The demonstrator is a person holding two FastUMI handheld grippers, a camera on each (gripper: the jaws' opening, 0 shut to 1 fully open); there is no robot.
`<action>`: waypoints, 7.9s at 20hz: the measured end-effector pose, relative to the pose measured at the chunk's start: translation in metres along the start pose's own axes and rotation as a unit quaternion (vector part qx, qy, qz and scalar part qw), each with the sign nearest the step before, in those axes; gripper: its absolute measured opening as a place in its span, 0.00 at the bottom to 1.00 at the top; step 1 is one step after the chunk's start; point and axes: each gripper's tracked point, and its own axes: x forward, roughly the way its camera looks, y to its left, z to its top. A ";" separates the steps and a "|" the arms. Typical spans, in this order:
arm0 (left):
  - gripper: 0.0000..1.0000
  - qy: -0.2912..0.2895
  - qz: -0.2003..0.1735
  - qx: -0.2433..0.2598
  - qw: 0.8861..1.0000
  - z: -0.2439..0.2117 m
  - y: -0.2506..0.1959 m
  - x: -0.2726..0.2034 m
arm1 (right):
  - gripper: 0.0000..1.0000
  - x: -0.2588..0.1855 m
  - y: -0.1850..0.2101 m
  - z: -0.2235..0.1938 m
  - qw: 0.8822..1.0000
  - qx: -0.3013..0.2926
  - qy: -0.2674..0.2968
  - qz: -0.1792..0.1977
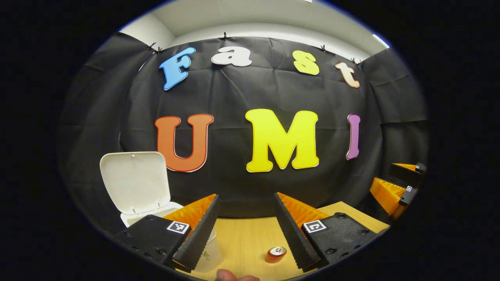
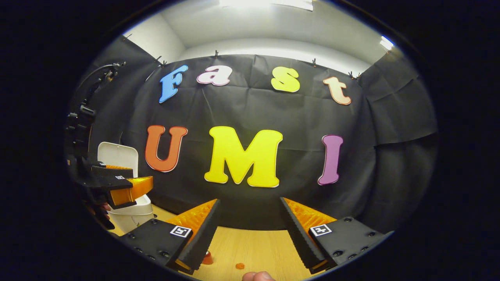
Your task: Press the lid of the desktop garbage bin to open it, pick up the crumpled paper on the desktop and throw it into the bin, then pick up the pop can on the desktop and drop it into the bin, and finally close the garbage bin lid.
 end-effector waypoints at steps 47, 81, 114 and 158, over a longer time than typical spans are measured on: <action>0.99 0.115 0.139 0.012 0.984 -0.084 0.048 -0.112 | 0.95 0.048 0.026 -0.390 0.898 -0.055 0.400 0.175; 0.99 0.117 0.170 0.010 0.978 -0.087 0.076 -0.143 | 0.17 0.053 0.056 -0.321 0.903 0.055 0.396 0.158; 0.99 0.088 0.262 -0.041 0.960 -0.091 0.215 -0.212 | 0.32 0.060 0.436 -0.102 0.882 -0.010 0.252 0.397; 1.00 0.152 -0.065 -0.019 0.986 -0.244 -0.056 -0.058 | 0.81 -0.037 -0.030 -0.101 0.979 0.013 0.197 0.051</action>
